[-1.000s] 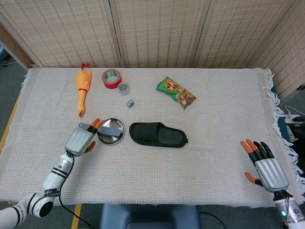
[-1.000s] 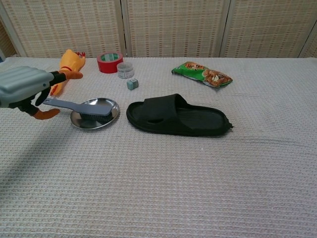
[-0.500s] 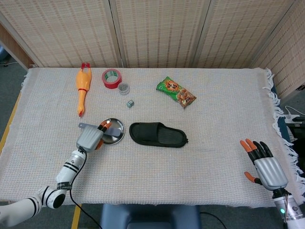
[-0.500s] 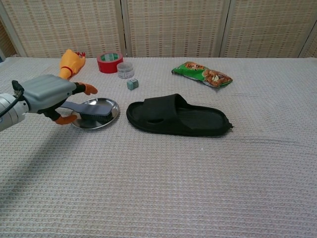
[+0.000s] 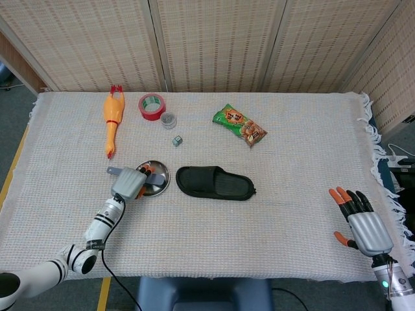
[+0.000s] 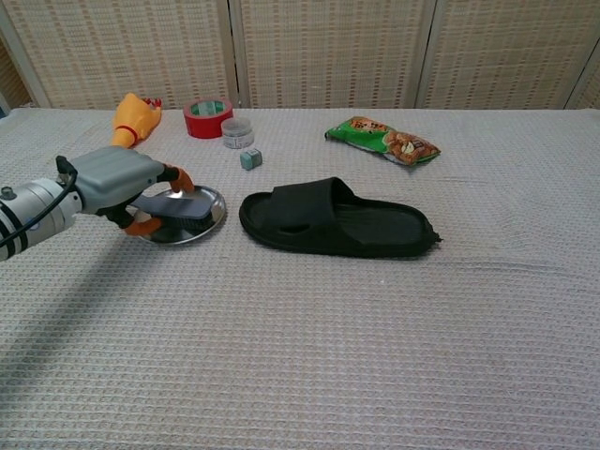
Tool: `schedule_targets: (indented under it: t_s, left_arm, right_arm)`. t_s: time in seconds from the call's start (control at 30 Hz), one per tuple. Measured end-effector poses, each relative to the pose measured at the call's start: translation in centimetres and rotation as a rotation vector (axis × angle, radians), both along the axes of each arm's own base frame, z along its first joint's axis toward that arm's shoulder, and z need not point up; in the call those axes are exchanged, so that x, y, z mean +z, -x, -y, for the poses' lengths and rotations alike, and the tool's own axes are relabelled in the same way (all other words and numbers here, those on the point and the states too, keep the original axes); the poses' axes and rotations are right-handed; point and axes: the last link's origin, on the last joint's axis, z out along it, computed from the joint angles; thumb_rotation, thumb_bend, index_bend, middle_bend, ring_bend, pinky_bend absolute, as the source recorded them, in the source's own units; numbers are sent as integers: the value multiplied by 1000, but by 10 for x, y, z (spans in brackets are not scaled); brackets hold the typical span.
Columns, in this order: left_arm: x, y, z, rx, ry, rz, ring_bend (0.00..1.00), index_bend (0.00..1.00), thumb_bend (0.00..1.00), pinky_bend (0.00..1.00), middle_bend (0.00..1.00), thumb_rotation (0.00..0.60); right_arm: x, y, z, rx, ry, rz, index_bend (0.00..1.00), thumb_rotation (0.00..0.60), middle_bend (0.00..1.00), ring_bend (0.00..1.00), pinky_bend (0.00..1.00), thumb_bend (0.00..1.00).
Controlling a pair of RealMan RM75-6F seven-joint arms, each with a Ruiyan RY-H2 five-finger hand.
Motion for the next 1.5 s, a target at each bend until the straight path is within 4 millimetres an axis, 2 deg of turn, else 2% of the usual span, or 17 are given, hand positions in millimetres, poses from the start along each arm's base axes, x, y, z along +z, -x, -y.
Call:
schedule_targets:
  t_s: [0.2, 0.7, 1.0, 1.2, 1.5]
  left_arm:
    - [-4, 1, -3, -10, -1, -17, 762, 296, 405, 1000, 272, 600]
    - [-2, 3, -4, -38, -29, -14, 769, 423, 403, 1000, 475, 600]
    - [5, 5, -2, -71, -62, 4, 769, 568, 420, 1000, 676, 600]
    - [14, 0, 5, -102, -72, 25, 769, 588, 449, 1000, 706, 600]
    - [28, -18, 15, -118, -76, 41, 769, 578, 468, 1000, 702, 600]
  right_arm:
    - [1, 0, 0, -3, 2, 3, 0, 600, 0, 0, 0, 131]
    - [0, 0, -1, -4, -4, -2, 0, 600, 0, 0, 0, 131]
    - [-3, -3, 4, 16, -16, -1, 0, 600, 0, 0, 0, 135]
    - [-17, -18, 30, 104, -85, -19, 0, 600, 0, 0, 0, 243]
    - [-65, -70, 93, 266, -298, -94, 0, 600, 0, 0, 0, 457]
